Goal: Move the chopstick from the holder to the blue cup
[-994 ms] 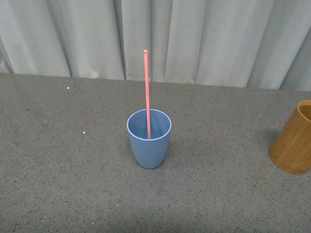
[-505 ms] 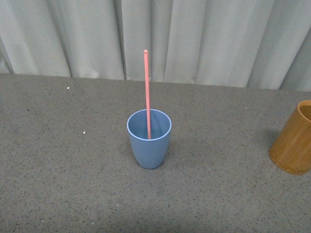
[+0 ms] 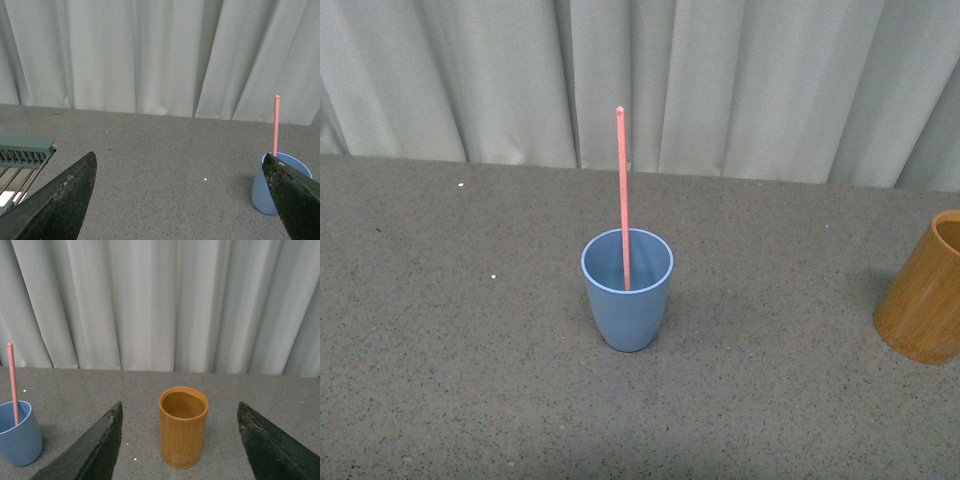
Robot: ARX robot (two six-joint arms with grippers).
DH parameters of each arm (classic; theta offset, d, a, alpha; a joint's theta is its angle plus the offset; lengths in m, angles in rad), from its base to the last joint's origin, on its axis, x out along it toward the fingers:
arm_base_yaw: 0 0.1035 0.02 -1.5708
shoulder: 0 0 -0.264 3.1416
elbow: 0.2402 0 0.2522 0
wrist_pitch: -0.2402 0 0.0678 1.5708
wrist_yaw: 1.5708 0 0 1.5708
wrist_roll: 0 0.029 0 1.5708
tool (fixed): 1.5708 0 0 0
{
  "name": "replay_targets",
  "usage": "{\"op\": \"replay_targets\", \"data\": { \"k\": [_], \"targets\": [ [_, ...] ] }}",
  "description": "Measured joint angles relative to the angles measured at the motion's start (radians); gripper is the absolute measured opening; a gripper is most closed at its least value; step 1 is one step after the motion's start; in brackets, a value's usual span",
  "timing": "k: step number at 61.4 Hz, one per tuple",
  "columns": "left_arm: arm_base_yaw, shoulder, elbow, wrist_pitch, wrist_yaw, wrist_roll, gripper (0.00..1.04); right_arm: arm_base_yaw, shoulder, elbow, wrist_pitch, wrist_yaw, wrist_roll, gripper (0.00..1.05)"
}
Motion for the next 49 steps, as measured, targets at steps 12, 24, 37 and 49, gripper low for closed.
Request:
{"op": "replay_targets", "data": {
  "k": [12, 24, 37, 49],
  "targets": [
    [0.0, 0.0, 0.0, 0.0, 0.0, 0.0, 0.98, 0.0, 0.0, 0.0, 0.0, 0.0, 0.0, 0.94],
    [0.0, 0.0, 0.0, 0.0, 0.0, 0.0, 0.98, 0.0, 0.0, 0.0, 0.0, 0.0, 0.0, 0.95],
    [0.0, 0.0, 0.0, 0.0, 0.0, 0.0, 0.98, 0.0, 0.0, 0.0, 0.0, 0.0, 0.001, 0.95],
    [0.0, 0.0, 0.0, 0.0, 0.0, 0.0, 0.98, 0.0, 0.0, 0.0, 0.0, 0.0, 0.001, 0.95]
  ]
}}
